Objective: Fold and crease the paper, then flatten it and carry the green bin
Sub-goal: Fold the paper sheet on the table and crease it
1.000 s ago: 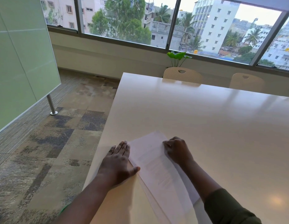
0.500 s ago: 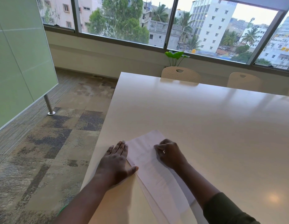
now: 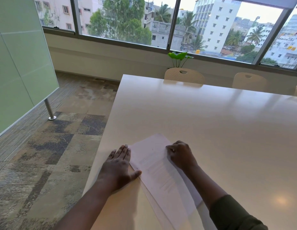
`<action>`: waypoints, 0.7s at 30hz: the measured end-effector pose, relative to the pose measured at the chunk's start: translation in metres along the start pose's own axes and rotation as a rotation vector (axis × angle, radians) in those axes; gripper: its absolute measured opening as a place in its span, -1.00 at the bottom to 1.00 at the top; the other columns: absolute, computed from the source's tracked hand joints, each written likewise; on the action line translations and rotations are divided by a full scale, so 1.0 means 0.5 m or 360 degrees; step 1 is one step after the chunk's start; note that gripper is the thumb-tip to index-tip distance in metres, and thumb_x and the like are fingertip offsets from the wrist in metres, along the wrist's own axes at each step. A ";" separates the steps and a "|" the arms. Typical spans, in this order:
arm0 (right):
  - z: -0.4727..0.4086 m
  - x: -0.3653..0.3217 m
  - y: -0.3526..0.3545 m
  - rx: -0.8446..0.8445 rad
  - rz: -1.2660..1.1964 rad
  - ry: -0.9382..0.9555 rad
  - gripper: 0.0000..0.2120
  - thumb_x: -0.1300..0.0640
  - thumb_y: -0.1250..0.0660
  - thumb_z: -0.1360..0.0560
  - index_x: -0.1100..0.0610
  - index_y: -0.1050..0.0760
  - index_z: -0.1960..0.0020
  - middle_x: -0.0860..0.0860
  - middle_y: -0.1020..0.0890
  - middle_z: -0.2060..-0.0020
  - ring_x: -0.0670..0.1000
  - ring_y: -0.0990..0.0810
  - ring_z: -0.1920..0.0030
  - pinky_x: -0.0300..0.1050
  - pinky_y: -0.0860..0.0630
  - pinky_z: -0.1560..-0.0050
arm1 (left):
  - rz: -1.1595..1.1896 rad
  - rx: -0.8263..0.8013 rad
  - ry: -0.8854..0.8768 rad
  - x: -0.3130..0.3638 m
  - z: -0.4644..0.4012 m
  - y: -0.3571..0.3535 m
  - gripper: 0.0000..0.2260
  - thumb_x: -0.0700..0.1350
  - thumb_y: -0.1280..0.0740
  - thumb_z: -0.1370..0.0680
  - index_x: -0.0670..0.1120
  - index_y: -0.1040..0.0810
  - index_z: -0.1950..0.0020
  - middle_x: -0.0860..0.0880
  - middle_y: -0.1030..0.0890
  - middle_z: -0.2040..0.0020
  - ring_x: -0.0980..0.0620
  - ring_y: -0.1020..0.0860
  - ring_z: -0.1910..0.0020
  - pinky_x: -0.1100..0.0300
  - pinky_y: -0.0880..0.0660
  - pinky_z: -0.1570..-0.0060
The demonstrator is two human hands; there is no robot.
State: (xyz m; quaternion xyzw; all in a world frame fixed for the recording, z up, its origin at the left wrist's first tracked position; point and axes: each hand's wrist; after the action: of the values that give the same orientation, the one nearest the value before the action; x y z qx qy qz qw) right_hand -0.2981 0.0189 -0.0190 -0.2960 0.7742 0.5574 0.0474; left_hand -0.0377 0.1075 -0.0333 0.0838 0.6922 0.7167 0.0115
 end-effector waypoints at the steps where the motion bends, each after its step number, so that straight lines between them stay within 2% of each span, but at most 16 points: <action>1: -0.005 0.000 0.002 0.0011 0.0062 -0.0067 -0.88 0.28 -0.37 -0.36 0.14 -0.67 0.28 0.11 -0.59 0.35 0.09 -0.62 0.28 -0.19 -0.50 0.21 | -0.0002 0.0001 0.0003 0.000 0.000 0.000 0.04 0.50 0.26 -0.27 -0.14 0.15 -0.59 -0.08 0.16 -0.60 0.06 0.17 -0.57 0.09 0.19 -0.52; 3: -0.004 -0.023 -0.012 -0.0057 0.0077 0.0012 -0.87 0.29 -0.36 -0.37 0.17 -0.63 0.32 0.10 -0.57 0.35 0.08 -0.61 0.28 -0.19 -0.52 0.22 | -0.0016 0.0001 0.0002 0.000 0.000 0.000 0.04 0.50 0.26 -0.27 -0.14 0.14 -0.59 -0.08 0.15 -0.60 0.06 0.17 -0.57 0.09 0.18 -0.53; 6: 0.022 -0.050 -0.022 -0.0176 -0.0042 0.0296 -0.85 0.29 -0.38 -0.38 0.10 -0.71 0.18 0.05 -0.63 0.28 -0.04 -0.60 0.25 -0.26 -0.54 0.16 | -0.0020 -0.0012 0.0002 0.001 -0.002 0.001 0.05 0.50 0.26 -0.27 -0.15 0.13 -0.59 -0.09 0.15 -0.60 0.05 0.17 -0.57 0.08 0.17 -0.53; 8: 0.015 -0.027 -0.007 -0.0109 -0.0079 0.0220 -0.82 0.28 -0.39 -0.37 0.10 -0.72 0.12 0.06 -0.65 0.25 -0.03 -0.62 0.24 -0.26 -0.54 0.12 | -0.0024 -0.0023 -0.0001 0.000 -0.002 0.002 0.05 0.50 0.27 -0.26 -0.15 0.14 -0.59 -0.09 0.16 -0.60 0.05 0.17 -0.57 0.08 0.18 -0.53; 11: -0.005 -0.008 0.010 -0.0032 0.0077 -0.0024 -0.89 0.28 -0.36 -0.36 0.19 -0.66 0.26 0.13 -0.61 0.33 0.11 -0.63 0.24 -0.12 -0.56 0.18 | -0.0021 -0.0011 0.0002 -0.003 -0.002 0.000 0.05 0.50 0.27 -0.27 -0.15 0.14 -0.59 -0.09 0.16 -0.60 0.05 0.17 -0.57 0.08 0.19 -0.52; 13: 0.000 -0.032 -0.002 -0.0120 0.0083 0.0085 -0.87 0.29 -0.35 -0.39 0.19 -0.64 0.28 0.12 -0.59 0.32 0.09 -0.62 0.24 -0.14 -0.55 0.20 | -0.0014 -0.0003 -0.0007 -0.002 -0.002 -0.001 0.08 0.54 0.28 -0.26 -0.15 0.14 -0.59 -0.09 0.15 -0.60 0.05 0.17 -0.57 0.09 0.18 -0.52; 16: 0.018 -0.047 -0.008 -0.0172 -0.0028 0.0284 -0.86 0.28 -0.39 -0.42 0.12 -0.71 0.16 0.09 -0.63 0.26 0.00 -0.62 0.23 -0.23 -0.54 0.15 | -0.0009 0.0002 -0.0016 -0.001 -0.002 0.000 0.17 0.60 0.39 -0.19 -0.15 0.14 -0.59 -0.09 0.15 -0.60 0.05 0.17 -0.57 0.09 0.18 -0.51; 19: -0.002 -0.010 0.010 -0.0032 0.0043 0.0034 -0.86 0.30 -0.38 -0.39 0.15 -0.70 0.16 0.12 -0.64 0.27 0.08 -0.63 0.22 -0.17 -0.56 0.14 | -0.0024 -0.0012 -0.0009 0.000 -0.002 0.002 0.09 0.54 0.30 -0.25 -0.15 0.16 -0.58 -0.08 0.16 -0.60 0.05 0.18 -0.57 0.09 0.18 -0.52; 21: -0.001 -0.015 0.011 -0.0094 0.0078 0.0033 -0.87 0.28 -0.35 -0.40 0.16 -0.68 0.22 0.12 -0.60 0.29 0.10 -0.62 0.23 -0.16 -0.54 0.17 | -0.0025 -0.0010 -0.0004 0.000 0.000 0.002 0.05 0.50 0.28 -0.27 -0.15 0.15 -0.58 -0.08 0.16 -0.60 0.06 0.18 -0.57 0.09 0.18 -0.52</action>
State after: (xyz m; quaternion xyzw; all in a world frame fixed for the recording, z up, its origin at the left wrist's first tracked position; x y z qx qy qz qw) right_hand -0.2947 0.0225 -0.0112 -0.2840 0.7648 0.5780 0.0171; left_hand -0.0375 0.1075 -0.0321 0.0791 0.6905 0.7188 0.0183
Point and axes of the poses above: each hand's wrist, its own z-axis away from the middle knuckle, its own y-axis out of the back of the hand, x = y × z
